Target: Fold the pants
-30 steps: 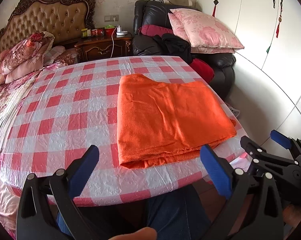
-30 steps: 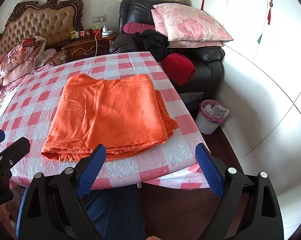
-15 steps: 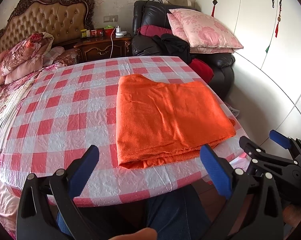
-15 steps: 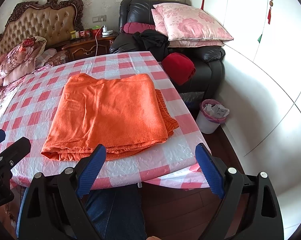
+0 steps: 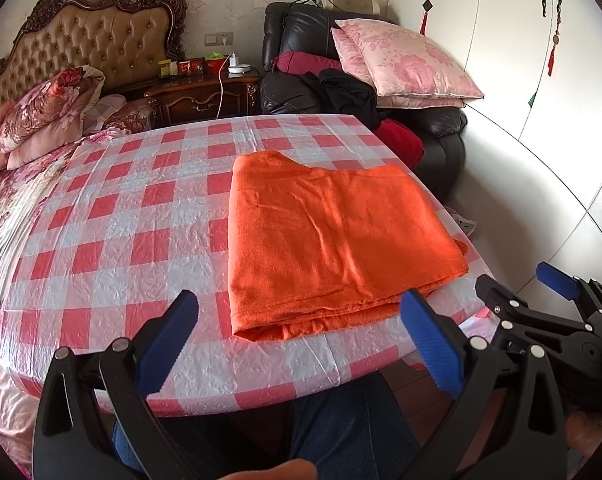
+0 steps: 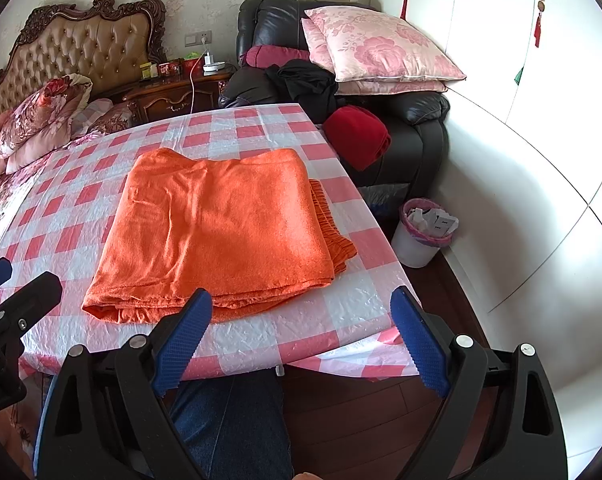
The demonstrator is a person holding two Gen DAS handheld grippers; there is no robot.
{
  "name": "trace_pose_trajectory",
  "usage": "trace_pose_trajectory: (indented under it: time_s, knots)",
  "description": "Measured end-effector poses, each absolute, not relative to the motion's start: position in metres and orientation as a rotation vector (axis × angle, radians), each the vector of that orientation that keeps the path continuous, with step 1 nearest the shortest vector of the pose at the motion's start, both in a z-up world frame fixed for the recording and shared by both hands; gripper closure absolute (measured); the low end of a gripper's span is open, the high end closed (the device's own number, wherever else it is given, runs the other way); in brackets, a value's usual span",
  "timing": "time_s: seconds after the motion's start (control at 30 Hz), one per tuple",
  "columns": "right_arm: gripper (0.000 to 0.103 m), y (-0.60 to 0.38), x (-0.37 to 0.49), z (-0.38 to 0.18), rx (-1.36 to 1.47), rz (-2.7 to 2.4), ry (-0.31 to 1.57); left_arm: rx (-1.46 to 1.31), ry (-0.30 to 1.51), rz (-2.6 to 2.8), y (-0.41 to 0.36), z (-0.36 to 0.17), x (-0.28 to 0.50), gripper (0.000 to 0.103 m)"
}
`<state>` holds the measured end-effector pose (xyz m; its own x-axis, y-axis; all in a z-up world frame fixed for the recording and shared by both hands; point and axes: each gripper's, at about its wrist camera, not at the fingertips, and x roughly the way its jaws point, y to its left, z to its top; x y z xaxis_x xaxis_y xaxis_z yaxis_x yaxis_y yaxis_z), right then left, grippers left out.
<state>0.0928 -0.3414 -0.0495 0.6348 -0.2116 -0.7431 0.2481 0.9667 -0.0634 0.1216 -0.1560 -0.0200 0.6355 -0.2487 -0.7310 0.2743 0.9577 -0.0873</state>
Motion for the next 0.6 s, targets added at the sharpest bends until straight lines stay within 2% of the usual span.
trace_pose_trajectory:
  time_s: [0.4,0.53,0.6]
  knots:
    - [0.015,-0.344,0.093,-0.052,0.053,-0.267,0.848,-0.021,0.833,-0.426,-0.16,-0.022,0.128,0.002]
    - [0.015,-0.345,0.095,-0.057,0.077,-0.255,0.857,-0.065,0.776,-0.431,-0.136,-0.013,0.133,0.002]
    - [0.015,-0.341,0.098,-0.061,0.089,-0.233,0.863,-0.123,0.761,-0.404,-0.099,-0.012,0.142,0.002]
